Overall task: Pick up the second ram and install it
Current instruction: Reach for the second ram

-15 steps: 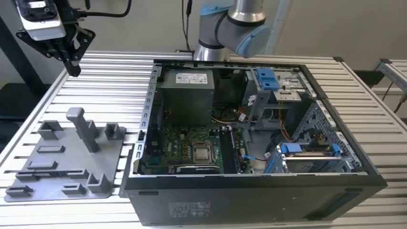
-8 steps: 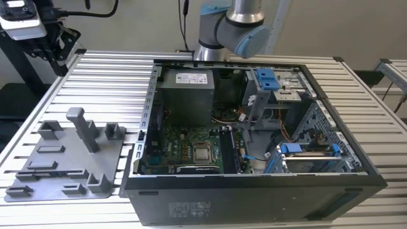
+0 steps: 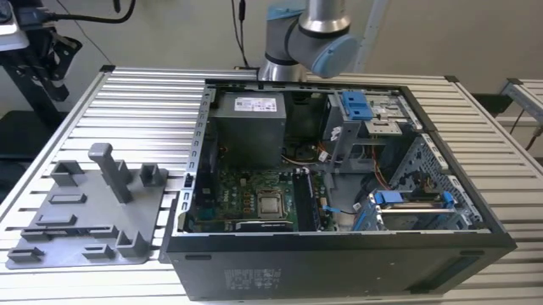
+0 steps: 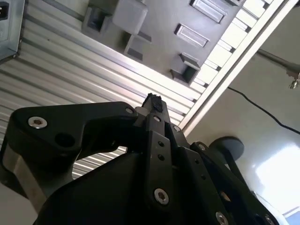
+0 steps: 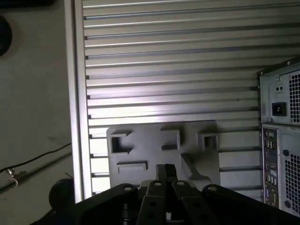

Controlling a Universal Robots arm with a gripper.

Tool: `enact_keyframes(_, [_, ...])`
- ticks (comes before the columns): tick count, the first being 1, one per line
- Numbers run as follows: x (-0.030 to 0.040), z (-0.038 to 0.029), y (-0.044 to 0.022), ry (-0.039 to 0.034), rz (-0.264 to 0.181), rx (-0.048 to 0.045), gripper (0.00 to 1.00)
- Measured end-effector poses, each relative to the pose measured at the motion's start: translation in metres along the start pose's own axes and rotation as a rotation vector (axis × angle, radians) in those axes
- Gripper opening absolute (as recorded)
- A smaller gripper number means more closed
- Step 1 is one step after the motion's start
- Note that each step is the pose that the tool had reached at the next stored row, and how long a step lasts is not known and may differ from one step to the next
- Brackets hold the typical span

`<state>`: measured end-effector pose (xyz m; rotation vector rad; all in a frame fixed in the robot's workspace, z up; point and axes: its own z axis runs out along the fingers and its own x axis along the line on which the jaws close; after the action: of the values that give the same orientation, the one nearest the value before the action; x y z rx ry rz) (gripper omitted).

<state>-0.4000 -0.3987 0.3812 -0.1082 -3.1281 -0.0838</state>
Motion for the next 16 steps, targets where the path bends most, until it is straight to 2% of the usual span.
enact_keyframes(3, [0.0109,0.0001,-0.0007,0.0,0.0,0.0,0.11])
enact_keyframes(5, [0.0155,0.0002,-0.0011,0.0001,0.0,0.0,0.11])
enact_keyframes(12, [0.0167,0.0003,-0.0016,0.0,0.0,0.0,0.11])
enact_keyframes(16, [0.0161,0.0003,-0.0062,0.0007,0.0,0.0001,0.11])
